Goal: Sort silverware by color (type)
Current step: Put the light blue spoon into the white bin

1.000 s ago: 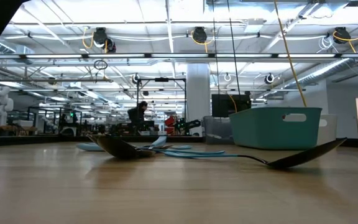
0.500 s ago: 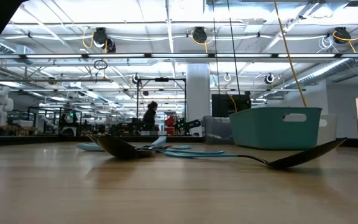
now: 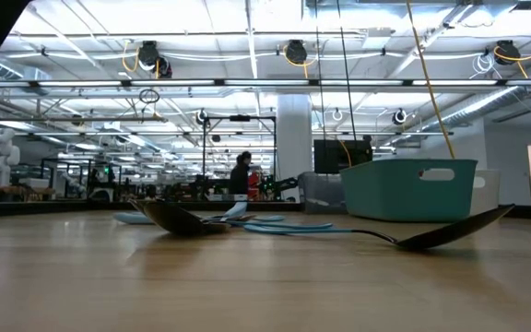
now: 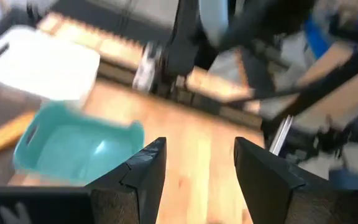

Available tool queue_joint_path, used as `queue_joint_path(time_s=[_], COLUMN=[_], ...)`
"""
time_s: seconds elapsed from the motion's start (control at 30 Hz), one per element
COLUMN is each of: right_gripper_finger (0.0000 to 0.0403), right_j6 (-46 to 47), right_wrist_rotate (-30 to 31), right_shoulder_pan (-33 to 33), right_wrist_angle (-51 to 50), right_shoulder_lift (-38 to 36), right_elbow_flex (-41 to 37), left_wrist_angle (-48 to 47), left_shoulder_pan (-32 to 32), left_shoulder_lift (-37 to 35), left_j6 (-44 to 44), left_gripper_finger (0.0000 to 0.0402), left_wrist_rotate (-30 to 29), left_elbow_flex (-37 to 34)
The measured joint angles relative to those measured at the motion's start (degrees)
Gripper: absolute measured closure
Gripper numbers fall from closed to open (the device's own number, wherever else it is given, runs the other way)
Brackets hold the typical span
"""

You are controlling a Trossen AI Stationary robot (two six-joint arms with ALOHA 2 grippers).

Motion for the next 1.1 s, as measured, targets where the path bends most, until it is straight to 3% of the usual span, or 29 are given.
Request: queue_joint_path(time_s=[0.2, 0.47, 0.7, 0.9, 1.1], right_gripper_finger=[0.0349, 0.0349, 0.0349, 0.0349, 0.0349], right_j6=[15.0, 30.6, 33.8, 37.3, 31.4], right_wrist_rotate=[1.0, -0.4, -2.6, -7.7, -8.0], right_shoulder_pan=[0.0, -0.2, -1.5, -6.3, -14.5], right_wrist_angle=[-13.8, -24.6, -27.8, -33.6, -36.8], right_shoulder_lift=[1.2, 5.5, 9.7, 10.7, 8.9], right_elbow_flex=[0.0, 0.0, 0.0, 0.0, 0.0], left_wrist_angle=[-7.5, -9.2, -9.3, -10.4, -10.7], left_shoulder_pan=[-0.1, -0.2, -0.2, -0.2, -0.2], left_shoulder_lift=[-1.0, -1.2, -1.2, -1.2, -0.8], left_j6=[2.9, 3.7, 4.4, 5.5, 6.2], left_gripper_finger=[0.0214, 0.0213, 0.0213, 0.0213, 0.0213], left_wrist_rotate=[0.0, -1.1, -1.7, -2.3, -2.3], left_elbow_flex=[0.0, 0.0, 0.0, 0.0, 0.0])
